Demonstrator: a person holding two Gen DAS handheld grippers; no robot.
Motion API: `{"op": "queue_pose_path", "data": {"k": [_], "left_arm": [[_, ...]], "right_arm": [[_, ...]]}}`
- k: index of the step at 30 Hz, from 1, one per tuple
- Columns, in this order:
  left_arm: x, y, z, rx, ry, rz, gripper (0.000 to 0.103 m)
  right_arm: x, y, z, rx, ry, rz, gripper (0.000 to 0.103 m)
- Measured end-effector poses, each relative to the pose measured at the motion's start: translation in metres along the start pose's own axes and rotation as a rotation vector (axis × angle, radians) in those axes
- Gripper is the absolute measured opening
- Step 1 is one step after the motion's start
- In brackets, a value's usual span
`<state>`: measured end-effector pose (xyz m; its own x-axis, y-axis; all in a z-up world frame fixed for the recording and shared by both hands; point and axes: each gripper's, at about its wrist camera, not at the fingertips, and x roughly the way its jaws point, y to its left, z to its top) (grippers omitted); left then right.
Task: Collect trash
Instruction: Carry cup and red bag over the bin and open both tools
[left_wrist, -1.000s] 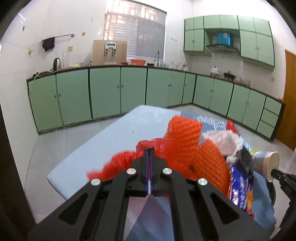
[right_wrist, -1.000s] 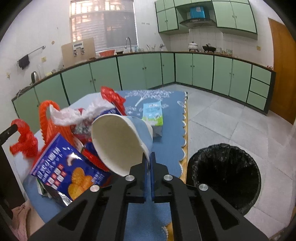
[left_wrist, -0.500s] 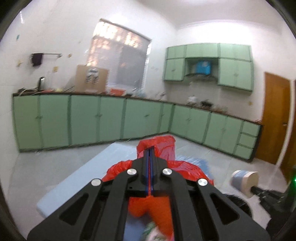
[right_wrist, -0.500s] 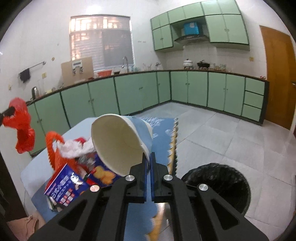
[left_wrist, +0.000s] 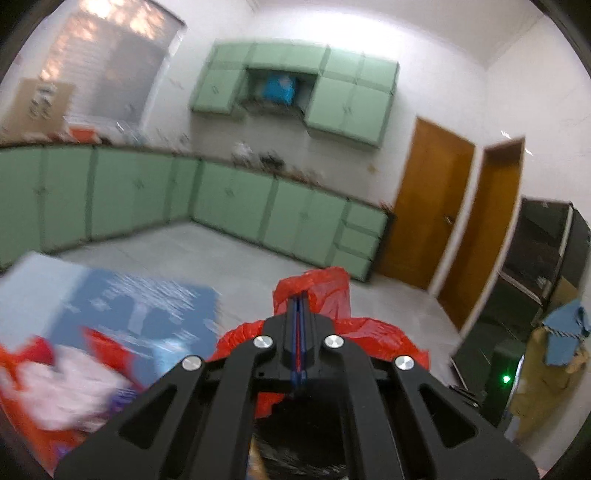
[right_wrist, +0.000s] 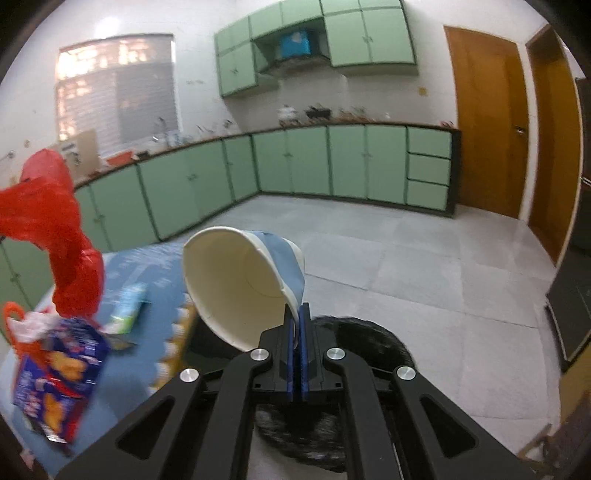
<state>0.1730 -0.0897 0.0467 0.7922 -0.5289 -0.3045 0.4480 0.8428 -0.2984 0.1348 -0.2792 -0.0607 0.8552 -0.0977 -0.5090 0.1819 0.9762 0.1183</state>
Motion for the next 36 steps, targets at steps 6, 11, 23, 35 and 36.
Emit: {"op": "queue_pose_path", "data": {"k": [6, 11, 23, 35, 36], "left_arm": [[0.099, -0.015, -0.032, -0.014, 0.143, -0.039, 0.0], [0.149, -0.013, -0.057, 0.057, 0.231, -0.013, 0.003], [0.208, 0.002, -0.078, 0.04, 0.37, -0.006, 0.029], [0.034, 0.047, -0.028, 0.05, 0.144, 0.166, 0.079], [0.02, 0.054, -0.027, 0.044, 0.14, 0.186, 0.079]], "right_arm": [[0.046, -0.043, -0.014, 0.043, 0.059, -0.055, 0.003], [0.077, -0.067, -0.025, 0.059, 0.101, -0.067, 0.005], [0.11, -0.101, -0.036, 0.118, 0.163, -0.075, 0.029], [0.022, -0.02, -0.009, 0.055, 0.002, 0.005, 0.09], [0.013, -0.005, -0.009, 0.046, -0.01, 0.03, 0.091]]}}
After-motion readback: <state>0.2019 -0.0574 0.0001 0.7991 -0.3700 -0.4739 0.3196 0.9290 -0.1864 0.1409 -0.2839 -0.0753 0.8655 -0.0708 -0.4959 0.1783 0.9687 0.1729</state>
